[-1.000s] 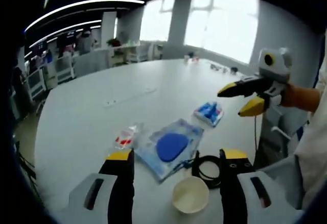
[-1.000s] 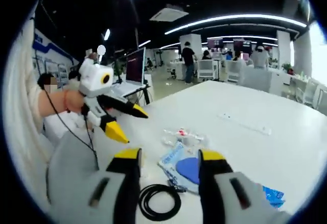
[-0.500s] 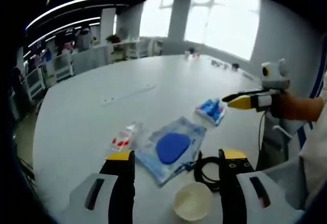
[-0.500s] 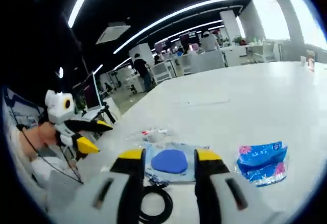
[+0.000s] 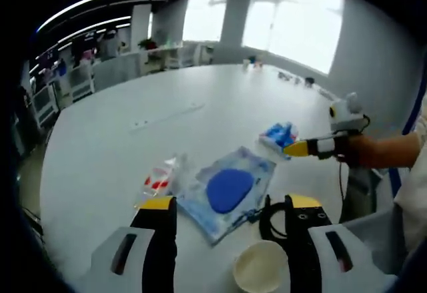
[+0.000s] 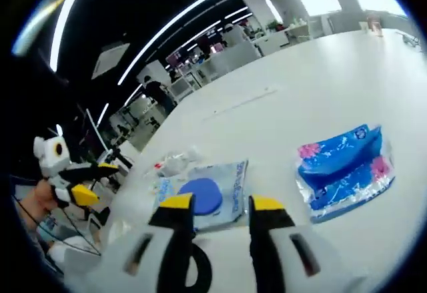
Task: Arrange the tabletop items into an orderly group along one side of the table until the central work area is clear of visible clutter.
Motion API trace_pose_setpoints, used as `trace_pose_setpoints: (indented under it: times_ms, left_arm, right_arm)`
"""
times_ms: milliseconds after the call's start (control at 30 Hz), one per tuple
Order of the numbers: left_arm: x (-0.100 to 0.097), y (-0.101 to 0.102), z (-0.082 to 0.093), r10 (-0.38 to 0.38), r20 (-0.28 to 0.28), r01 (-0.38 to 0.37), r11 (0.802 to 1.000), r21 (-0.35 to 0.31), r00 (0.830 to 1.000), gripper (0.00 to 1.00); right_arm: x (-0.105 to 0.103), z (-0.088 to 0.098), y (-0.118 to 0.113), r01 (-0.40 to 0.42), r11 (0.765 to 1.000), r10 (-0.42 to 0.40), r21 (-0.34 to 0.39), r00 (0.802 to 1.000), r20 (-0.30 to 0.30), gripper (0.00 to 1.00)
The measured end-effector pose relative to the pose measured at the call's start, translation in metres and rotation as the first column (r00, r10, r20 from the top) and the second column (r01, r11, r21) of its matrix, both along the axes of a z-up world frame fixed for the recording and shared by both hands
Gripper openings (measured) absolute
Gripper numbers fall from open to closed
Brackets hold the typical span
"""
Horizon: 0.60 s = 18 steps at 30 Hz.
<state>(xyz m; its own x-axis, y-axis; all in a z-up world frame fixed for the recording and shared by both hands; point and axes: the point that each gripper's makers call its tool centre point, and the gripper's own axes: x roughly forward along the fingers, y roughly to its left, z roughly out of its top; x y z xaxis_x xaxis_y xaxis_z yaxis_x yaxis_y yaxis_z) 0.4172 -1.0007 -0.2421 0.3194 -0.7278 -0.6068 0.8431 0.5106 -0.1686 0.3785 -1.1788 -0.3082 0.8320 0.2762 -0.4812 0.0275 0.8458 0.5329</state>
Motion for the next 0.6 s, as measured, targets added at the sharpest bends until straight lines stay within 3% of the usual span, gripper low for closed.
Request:
trace_pose_setpoints:
  times_ms: [600]
  left_arm:
    - [0.008,0.004,-0.018,0.015,-0.027,-0.014,1.000,0.019,1.000,0.62]
  right_arm:
    - [0.009,-0.038,0.006,0.023,0.998,-0.018,0.051,0.996,-0.090,0.23]
